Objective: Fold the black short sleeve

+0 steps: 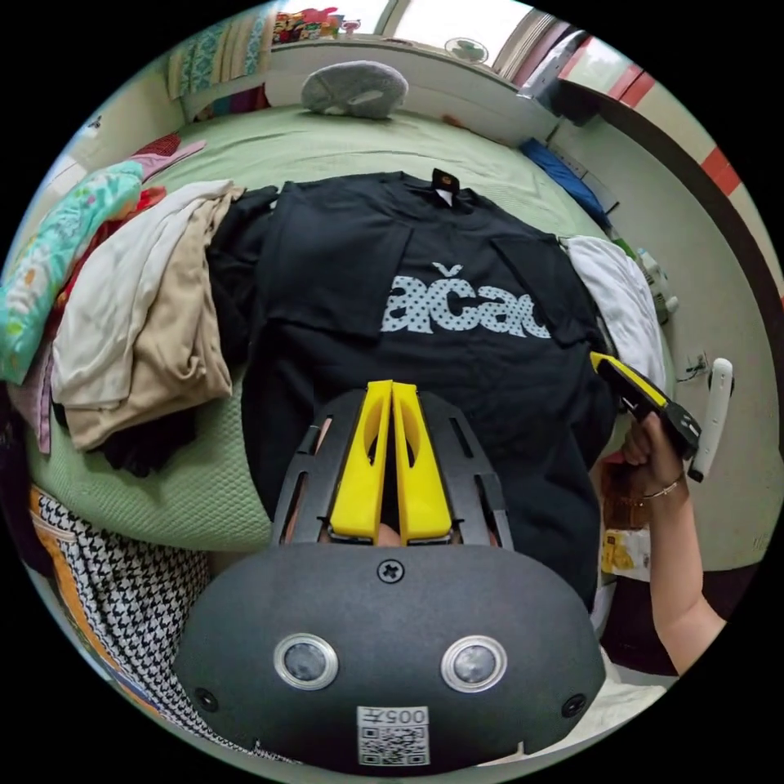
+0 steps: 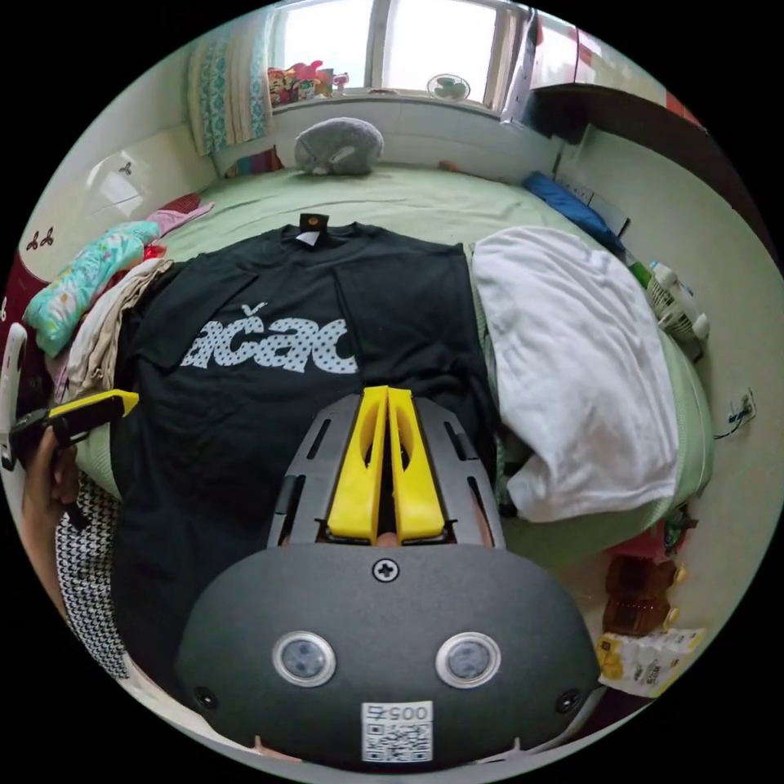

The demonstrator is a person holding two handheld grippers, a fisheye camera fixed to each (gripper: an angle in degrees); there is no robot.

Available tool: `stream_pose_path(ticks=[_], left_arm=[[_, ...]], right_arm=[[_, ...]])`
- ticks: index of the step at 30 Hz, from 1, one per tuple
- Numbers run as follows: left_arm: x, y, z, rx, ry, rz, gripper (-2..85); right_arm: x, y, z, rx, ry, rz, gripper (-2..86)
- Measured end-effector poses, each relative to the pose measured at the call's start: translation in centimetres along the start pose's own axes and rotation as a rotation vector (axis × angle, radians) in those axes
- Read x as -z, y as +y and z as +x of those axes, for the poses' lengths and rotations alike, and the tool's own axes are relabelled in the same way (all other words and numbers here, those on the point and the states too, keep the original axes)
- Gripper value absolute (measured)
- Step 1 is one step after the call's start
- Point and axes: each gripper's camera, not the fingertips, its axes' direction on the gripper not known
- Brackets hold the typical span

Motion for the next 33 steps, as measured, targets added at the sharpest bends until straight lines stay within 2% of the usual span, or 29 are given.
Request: stream_pose_path(ticks=[2, 4, 7, 9, 11, 14, 19, 27, 33], left_arm=[[-0.8, -0.6, -0.4, -0.018, -0.027, -0.048, -0.6], [-1.7, -1.2, -0.8, -0.015, -0.035, -0.106, -0.5], [-0.5, -2.1, -1.6, 0.020, -0.018, -0.096, -0.2], [1.8, -3.0, -1.5, -0.010, -0.077, -0.015, 0.2], [5.6, -5.4, -1.2, -0.102, -0.186, 0.155, 1.0], [8.7, -11.0, -1.7, -0.221, -0.231, 0.232, 4.5], [8.3, -21.2, -5.6, -0.216, -0.170, 0.127, 12.3], [5.7, -29.8, -10.0, -0.228, -0.087, 0.082, 13.1], [2.4, -33.0, -11.6, -0.268, -0.024, -0.069, 13.8]], right_arm=[[-1.8, -0.3, 0.4, -0.006, -0.022, -0.101, -1.1], [-2.3, -0.4, 0.3, 0.029, -0.028, -0.102, -1.1], [-1.9, -1.2, 0.0, 0.108, -0.037, -0.124, -1.1], [-0.9, -2.0, 0.3, 0.158, -0.100, -0.108, -1.0], [1.0, -4.1, 1.2, 0.191, -0.142, -0.004, -0.8], [2.2, -8.9, 1.8, 0.273, -0.133, 0.050, 0.3], [0.2, -18.1, 2.6, 0.345, -0.110, 0.025, 5.2], [-5.8, -28.2, 4.0, 0.341, -0.106, -0.070, 6.6], [-11.5, -31.8, 4.6, 0.377, -0.068, -0.319, 7.2]])
